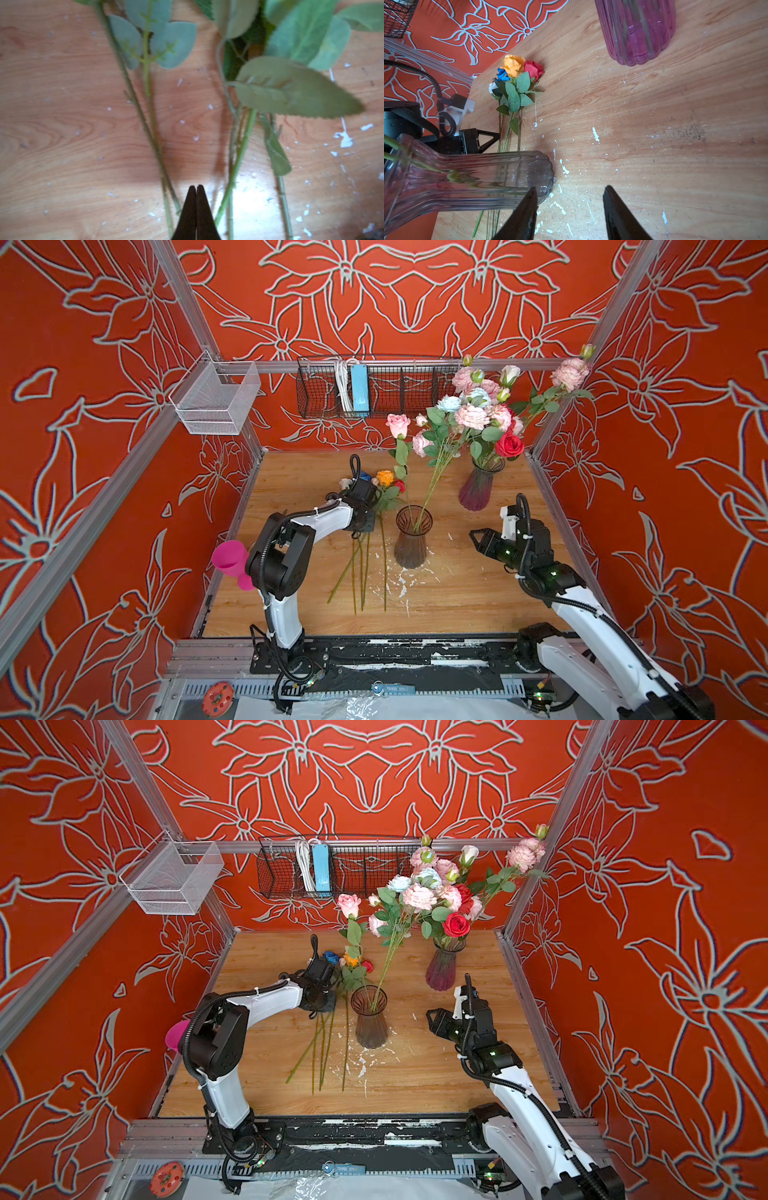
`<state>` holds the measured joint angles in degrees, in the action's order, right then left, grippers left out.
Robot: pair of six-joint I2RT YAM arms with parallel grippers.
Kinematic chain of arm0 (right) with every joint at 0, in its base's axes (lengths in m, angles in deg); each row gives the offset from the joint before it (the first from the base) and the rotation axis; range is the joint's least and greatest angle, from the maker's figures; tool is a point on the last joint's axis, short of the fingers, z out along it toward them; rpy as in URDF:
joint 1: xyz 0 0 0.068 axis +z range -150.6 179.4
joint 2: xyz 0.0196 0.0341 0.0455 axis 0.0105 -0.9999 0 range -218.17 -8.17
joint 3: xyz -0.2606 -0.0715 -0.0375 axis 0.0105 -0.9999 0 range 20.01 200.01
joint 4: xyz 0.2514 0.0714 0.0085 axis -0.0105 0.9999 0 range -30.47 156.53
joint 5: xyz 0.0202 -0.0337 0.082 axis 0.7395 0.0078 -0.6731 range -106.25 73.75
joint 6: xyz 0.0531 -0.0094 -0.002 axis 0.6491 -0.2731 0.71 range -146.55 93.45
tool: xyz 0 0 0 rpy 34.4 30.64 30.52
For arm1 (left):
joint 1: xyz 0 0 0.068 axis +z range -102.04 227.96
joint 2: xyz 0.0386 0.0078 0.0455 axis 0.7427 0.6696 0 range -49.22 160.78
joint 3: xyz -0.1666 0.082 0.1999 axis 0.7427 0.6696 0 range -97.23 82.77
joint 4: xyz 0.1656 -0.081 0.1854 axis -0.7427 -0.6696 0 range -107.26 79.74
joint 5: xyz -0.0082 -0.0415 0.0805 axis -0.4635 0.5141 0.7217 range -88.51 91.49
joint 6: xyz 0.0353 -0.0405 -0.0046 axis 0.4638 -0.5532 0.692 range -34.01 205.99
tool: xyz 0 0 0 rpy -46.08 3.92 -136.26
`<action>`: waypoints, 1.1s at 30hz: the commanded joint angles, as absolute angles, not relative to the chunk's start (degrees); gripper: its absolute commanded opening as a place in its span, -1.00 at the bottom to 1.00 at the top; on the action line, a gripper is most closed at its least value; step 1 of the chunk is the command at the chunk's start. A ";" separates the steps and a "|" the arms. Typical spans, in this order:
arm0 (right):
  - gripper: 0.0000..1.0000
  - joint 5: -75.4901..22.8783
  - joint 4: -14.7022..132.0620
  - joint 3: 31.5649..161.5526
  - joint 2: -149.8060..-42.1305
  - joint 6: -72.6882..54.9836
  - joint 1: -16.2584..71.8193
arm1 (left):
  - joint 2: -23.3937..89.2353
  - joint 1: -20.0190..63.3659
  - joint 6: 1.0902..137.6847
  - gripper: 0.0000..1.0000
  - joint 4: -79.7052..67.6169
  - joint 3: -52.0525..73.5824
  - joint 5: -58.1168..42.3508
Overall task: Arrange the flowers into the vase
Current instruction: 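Close the left gripper on a white rose stem in the pile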
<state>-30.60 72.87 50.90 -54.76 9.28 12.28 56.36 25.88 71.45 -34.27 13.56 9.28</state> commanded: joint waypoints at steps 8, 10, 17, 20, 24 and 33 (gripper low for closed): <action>0.06 -31.17 72.40 51.65 -54.15 9.26 12.61 | 48.95 26.30 64.89 -0.66 -39.68 11.84 7.29; 0.06 -31.48 72.14 51.51 -54.44 9.39 12.67 | 50.00 26.60 61.93 -0.63 -41.82 11.05 6.76; 0.07 -31.96 71.75 50.95 -54.49 9.40 12.67 | 54.68 28.35 56.08 -0.50 -45.15 9.42 5.85; 0.07 -32.40 71.83 50.87 -54.52 9.14 12.67 | 57.21 29.08 55.90 -0.52 -45.22 8.23 3.89; 0.07 -32.12 71.57 50.13 -54.00 9.28 12.65 | 60.50 29.09 55.40 -0.55 -45.57 7.61 0.88; 0.07 -32.99 70.33 50.13 -55.10 9.49 12.60 | 63.58 29.01 53.74 -0.67 -46.30 8.45 1.78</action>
